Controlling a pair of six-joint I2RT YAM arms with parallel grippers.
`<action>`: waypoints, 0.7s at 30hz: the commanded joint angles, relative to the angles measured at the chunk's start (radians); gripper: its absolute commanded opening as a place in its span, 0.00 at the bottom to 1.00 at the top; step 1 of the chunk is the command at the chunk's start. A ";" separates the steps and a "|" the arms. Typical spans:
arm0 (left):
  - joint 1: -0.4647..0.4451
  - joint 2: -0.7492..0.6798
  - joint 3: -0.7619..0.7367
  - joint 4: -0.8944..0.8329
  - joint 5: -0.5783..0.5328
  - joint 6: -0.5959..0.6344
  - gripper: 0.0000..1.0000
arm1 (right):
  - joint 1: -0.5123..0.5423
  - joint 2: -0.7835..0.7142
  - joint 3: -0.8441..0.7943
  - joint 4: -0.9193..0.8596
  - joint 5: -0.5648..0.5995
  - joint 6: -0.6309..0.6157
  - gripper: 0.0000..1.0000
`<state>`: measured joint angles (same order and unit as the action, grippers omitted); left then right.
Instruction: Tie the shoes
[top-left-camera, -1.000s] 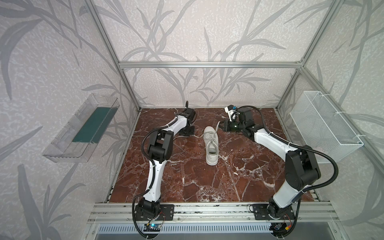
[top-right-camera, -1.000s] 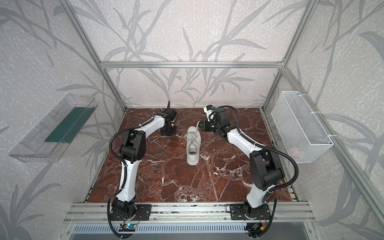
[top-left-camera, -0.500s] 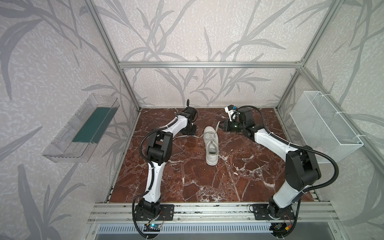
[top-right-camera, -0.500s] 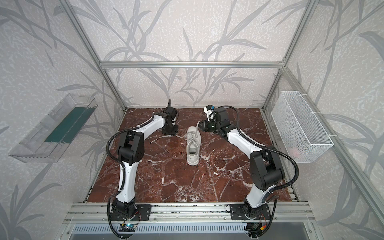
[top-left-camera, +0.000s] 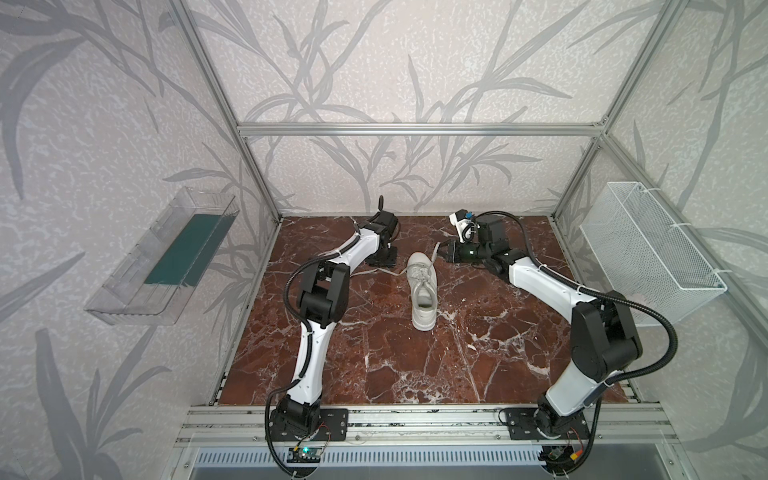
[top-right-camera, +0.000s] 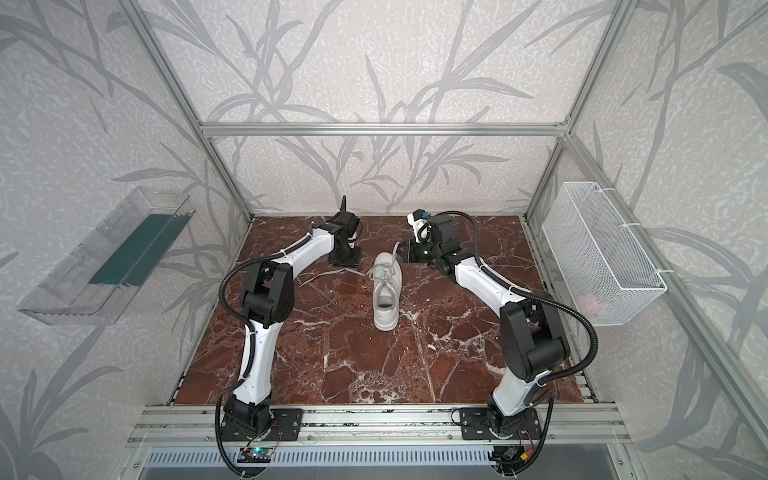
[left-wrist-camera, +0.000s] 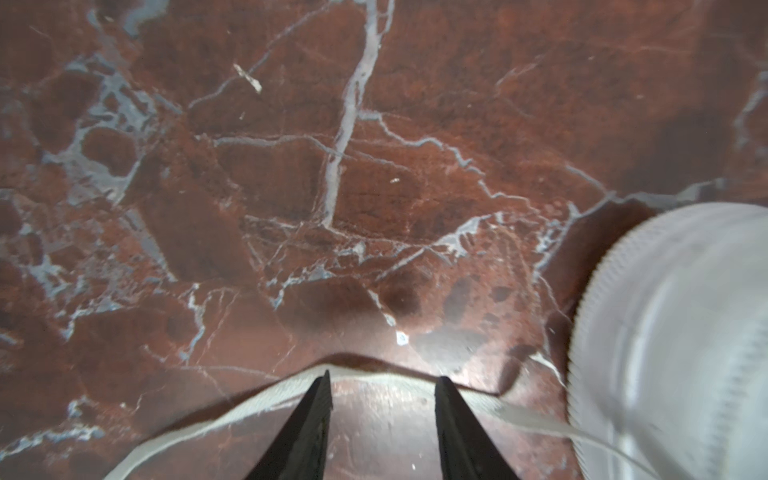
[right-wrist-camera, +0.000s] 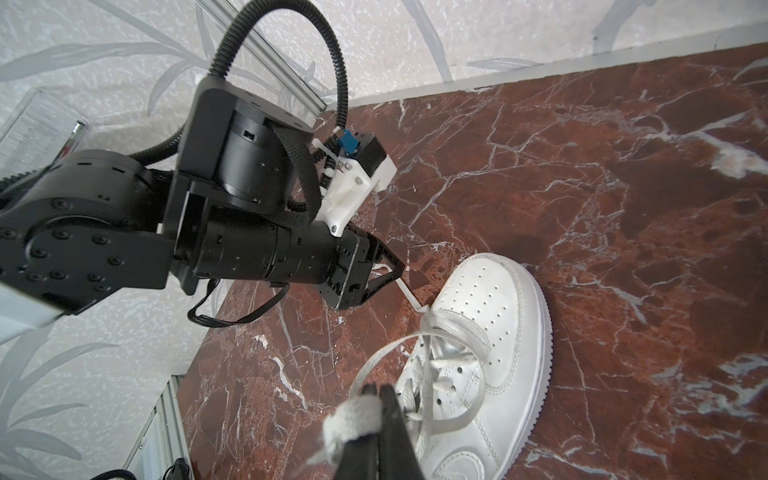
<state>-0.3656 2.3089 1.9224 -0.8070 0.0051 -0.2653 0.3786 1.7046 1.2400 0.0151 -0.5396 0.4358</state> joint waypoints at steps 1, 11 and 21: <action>-0.007 0.022 0.027 -0.044 -0.027 -0.003 0.44 | -0.003 -0.038 -0.007 -0.005 -0.005 -0.010 0.00; -0.009 0.037 0.011 -0.046 -0.026 -0.014 0.40 | -0.003 -0.032 -0.005 -0.003 -0.010 -0.006 0.00; -0.018 0.034 -0.040 -0.030 -0.051 -0.023 0.30 | -0.003 -0.035 -0.013 -0.004 -0.008 -0.007 0.00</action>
<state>-0.3759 2.3264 1.9026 -0.8150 -0.0166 -0.2729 0.3786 1.7046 1.2400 0.0151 -0.5400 0.4362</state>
